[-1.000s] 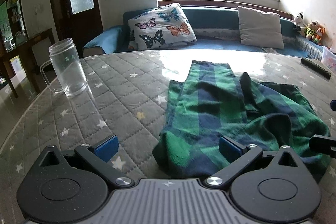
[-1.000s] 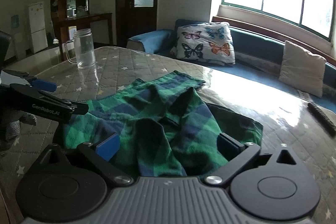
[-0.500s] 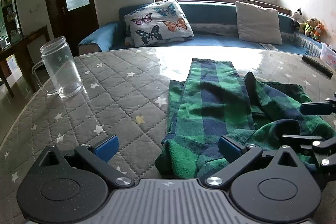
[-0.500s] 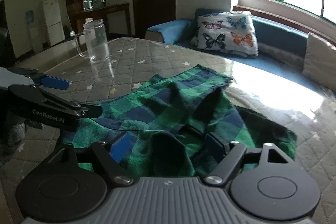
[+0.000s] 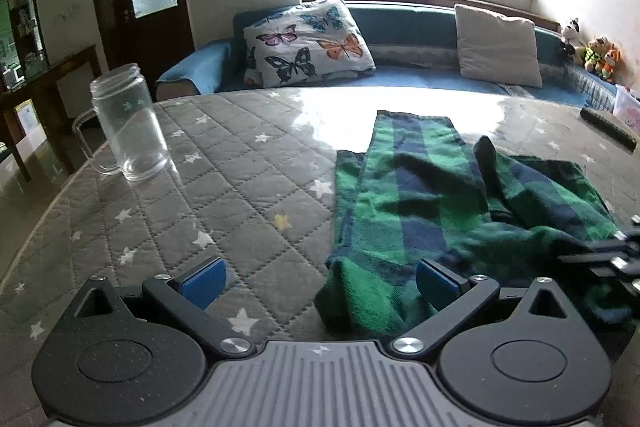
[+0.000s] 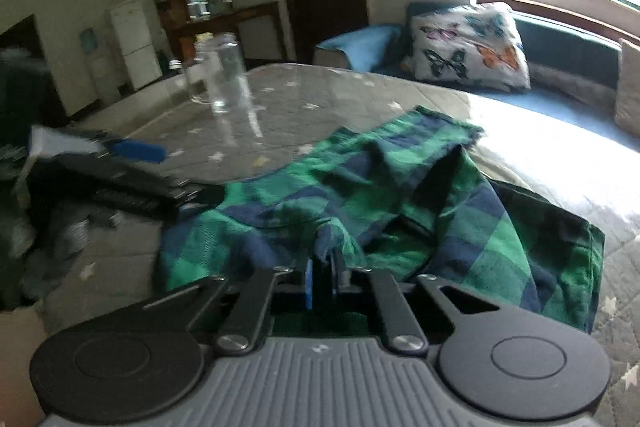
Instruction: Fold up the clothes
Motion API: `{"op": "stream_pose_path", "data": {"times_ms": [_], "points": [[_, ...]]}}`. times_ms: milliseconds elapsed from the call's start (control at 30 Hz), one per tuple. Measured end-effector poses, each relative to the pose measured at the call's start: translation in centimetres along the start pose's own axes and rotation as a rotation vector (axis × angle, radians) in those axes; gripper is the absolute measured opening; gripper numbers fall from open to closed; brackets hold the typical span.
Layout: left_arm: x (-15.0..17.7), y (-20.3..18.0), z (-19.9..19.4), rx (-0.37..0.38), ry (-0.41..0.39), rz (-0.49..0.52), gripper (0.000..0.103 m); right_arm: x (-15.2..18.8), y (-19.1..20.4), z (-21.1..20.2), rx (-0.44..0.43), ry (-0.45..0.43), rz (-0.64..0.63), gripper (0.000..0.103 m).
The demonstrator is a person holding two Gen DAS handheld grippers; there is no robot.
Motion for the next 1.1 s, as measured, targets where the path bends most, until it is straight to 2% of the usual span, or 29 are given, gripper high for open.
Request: {"op": "stream_pose_path", "data": {"times_ms": [233, 433, 533, 600, 700, 800, 933, 1100], "points": [[-0.7, 0.4, -1.8, -0.003, -0.039, 0.017, 0.102, 2.4, 4.8, -5.6, -0.086, -0.004, -0.187, 0.004], [-1.5, -0.6, -2.6, 0.016, -0.065, 0.045, 0.103, 7.3, 7.6, -7.2, -0.149, 0.096, -0.309, 0.004], [-1.4, -1.7, -2.2, 0.033, -0.059, 0.071, 0.103, 9.7, 7.9, -6.9, -0.176, 0.176, -0.325, 0.004], [-1.4, -2.3, -1.7, 0.045, -0.048, 0.086, 0.103, 10.2, 7.9, -7.2, -0.186, 0.196, -0.313, 0.008], [-1.4, -3.2, -0.8, 0.058, -0.034, 0.105, 0.102, 9.0, 7.6, -8.4, -0.212, 0.179, -0.285, 0.01], [-2.2, -3.7, 0.0, 0.067, -0.033, 0.118, 0.102, 6.9, 6.9, -9.8, -0.219, 0.122, -0.238, 0.02], [-3.8, -4.4, 1.3, 0.097, -0.025, 0.121, 0.102, 3.6, 5.5, -10.4, -0.221, 0.055, -0.17, 0.028], [-6.0, -4.8, 2.7, 0.101, -0.034, 0.156, 0.1, -0.4, 4.3, -12.0, -0.352, -0.032, -0.073, 0.037]]}}
Point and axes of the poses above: each gripper's, at about its wrist camera, not at the fingertips, and z roughly the way its jaws point, y to its left, x to its underside, the point moved 10 cm from there along z, roughly the way its jaws point
